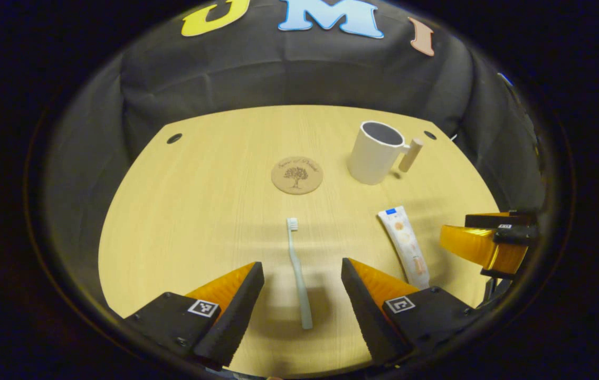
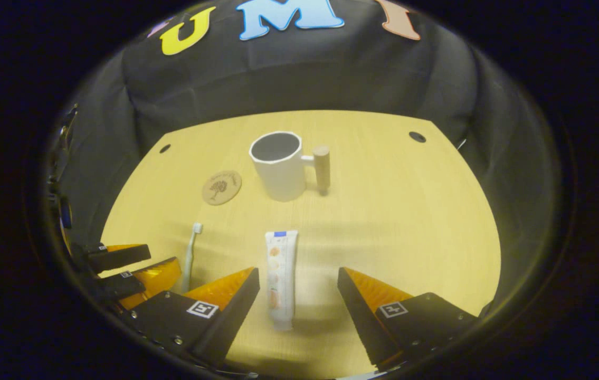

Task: Put the toothbrush and toothpaste on the desktop into the cup, then pick up the cup and place it on the coaster on the desktop.

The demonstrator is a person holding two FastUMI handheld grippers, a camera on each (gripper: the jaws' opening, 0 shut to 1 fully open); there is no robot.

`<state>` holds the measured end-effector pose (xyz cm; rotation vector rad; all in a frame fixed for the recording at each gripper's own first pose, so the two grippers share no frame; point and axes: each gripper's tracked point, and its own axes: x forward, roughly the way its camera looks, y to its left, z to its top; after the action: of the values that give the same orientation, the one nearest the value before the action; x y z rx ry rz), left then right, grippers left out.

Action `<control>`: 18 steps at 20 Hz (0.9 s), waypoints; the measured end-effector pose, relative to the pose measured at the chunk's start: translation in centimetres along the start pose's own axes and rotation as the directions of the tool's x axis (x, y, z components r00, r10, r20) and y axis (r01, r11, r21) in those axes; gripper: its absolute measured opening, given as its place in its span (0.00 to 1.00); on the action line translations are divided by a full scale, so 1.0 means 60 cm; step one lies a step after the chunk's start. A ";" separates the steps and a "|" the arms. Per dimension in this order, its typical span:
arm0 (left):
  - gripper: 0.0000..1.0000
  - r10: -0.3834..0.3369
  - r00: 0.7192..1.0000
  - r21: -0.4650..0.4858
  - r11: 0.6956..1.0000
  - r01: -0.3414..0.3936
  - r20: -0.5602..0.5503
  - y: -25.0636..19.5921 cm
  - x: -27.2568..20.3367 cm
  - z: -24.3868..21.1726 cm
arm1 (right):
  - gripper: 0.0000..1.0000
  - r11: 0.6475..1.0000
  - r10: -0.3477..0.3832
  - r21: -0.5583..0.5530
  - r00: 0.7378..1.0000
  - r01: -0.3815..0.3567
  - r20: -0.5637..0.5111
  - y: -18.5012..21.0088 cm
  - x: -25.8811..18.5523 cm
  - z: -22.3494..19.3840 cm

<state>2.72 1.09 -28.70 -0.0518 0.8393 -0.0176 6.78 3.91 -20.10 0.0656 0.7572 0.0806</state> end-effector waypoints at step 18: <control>0.96 0.044 0.965 -0.019 0.999 -0.050 -0.259 0.021 0.080 -0.061 | 0.93 0.996 -0.091 -0.048 0.945 0.079 -0.314 0.016 0.109 -0.068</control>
<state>3.22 2.02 -34.79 -0.0538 1.1020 0.0316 8.64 5.63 -27.42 -0.0145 1.0784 0.0219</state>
